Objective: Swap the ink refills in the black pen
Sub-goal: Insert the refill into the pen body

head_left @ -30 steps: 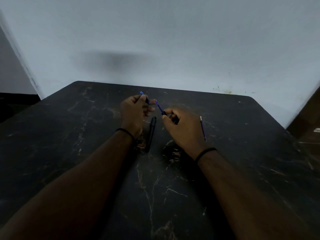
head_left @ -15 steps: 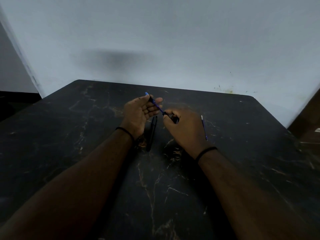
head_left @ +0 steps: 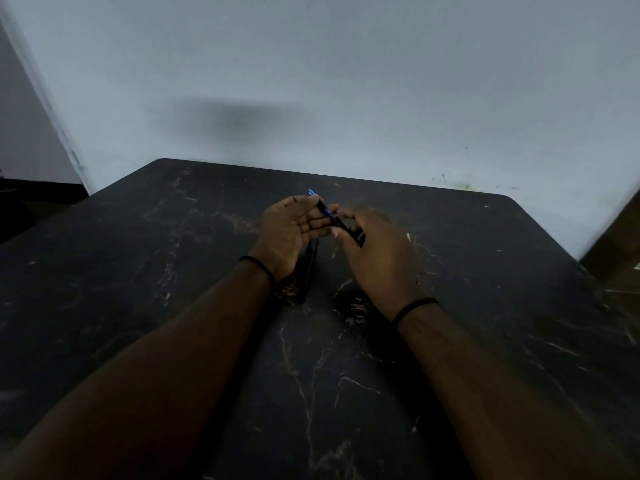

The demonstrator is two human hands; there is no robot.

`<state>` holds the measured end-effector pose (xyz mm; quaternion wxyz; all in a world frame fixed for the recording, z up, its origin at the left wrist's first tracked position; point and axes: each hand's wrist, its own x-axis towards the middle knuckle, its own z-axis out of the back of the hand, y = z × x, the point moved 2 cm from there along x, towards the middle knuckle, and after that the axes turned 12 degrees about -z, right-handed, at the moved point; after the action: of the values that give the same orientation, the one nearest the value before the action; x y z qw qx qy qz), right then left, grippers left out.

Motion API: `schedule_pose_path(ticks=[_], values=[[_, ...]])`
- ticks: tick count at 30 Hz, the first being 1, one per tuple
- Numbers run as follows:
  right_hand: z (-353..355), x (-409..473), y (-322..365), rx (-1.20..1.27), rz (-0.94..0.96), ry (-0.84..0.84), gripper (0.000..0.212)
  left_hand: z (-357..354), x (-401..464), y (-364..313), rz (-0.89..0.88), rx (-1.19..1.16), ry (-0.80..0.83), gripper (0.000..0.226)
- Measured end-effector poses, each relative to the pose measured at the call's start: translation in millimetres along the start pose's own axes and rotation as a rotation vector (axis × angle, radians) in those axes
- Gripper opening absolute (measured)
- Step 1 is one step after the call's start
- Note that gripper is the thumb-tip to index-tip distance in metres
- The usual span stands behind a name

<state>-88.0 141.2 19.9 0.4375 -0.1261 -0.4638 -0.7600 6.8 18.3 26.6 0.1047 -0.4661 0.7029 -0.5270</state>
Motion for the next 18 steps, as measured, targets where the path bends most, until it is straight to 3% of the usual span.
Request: schedule_pose_path(ticks=[10, 18], values=[[-7.3, 3.2, -10.4, 0.094, -0.120, -0.015, 0.006, -3.1, -0.2, 6.0, 0.007, 0.038, 0.076, 0.009], [-10.8, 6.4, -14.5, 0.073, -0.118, -0.064, 0.011, -3.5, 0.7, 9.1, -0.010, 0.067, 0.088, 0.013]])
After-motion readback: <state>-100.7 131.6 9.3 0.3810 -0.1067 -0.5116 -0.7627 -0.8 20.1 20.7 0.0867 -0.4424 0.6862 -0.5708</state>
